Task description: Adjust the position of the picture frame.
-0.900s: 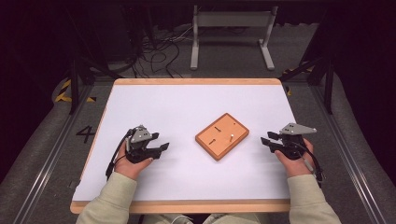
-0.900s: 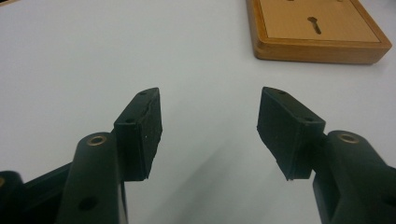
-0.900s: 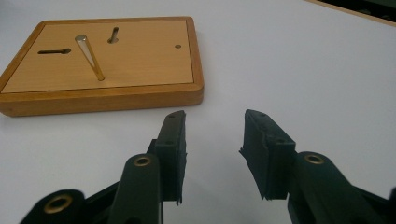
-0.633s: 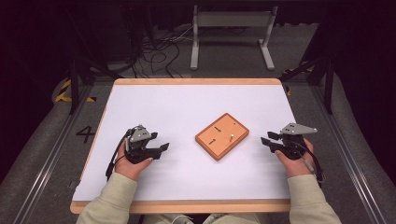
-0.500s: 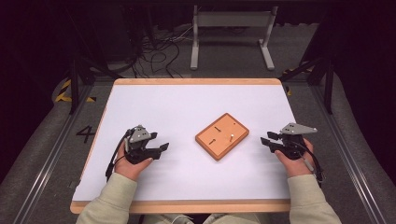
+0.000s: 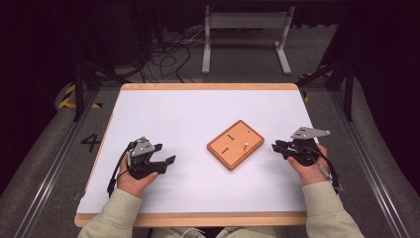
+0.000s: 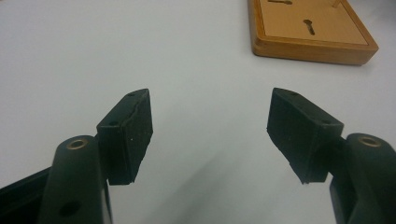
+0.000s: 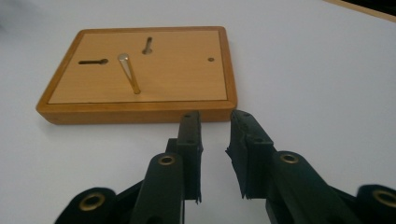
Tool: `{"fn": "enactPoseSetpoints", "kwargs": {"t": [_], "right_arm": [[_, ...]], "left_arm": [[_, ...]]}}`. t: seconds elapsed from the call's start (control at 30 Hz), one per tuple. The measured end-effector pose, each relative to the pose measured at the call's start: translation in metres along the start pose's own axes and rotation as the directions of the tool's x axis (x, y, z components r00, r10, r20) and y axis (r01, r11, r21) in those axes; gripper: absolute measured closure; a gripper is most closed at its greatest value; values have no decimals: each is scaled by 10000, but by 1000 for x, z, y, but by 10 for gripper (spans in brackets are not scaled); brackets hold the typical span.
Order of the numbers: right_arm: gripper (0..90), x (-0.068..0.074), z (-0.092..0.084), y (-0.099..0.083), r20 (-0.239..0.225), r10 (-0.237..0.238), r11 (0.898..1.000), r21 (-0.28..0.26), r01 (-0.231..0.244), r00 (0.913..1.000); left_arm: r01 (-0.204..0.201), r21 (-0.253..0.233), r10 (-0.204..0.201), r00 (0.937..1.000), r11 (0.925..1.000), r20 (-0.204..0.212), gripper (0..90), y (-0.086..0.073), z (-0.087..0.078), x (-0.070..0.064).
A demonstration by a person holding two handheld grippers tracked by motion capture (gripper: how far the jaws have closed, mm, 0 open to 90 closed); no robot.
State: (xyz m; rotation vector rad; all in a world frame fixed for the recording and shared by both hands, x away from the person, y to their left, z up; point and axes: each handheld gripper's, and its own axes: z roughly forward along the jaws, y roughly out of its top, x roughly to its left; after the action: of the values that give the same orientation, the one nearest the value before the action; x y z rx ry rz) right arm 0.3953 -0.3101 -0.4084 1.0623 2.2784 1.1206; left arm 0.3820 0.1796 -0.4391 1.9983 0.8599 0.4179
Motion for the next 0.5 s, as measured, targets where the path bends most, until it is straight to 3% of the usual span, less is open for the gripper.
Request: {"fn": "enactPoseSetpoints", "kwargs": {"t": [0.27,0.5], "right_arm": [[761,11,13,21,-582,-620,9981,-63,617,9964],[760,14,31,46,-1093,-652,9978,30,659,9919]], "left_arm": [[-21,-32,22,9999,10000,101,304,0,2,-1],[-100,51,100,9999,9999,93,302,-3,2,-4]]}}
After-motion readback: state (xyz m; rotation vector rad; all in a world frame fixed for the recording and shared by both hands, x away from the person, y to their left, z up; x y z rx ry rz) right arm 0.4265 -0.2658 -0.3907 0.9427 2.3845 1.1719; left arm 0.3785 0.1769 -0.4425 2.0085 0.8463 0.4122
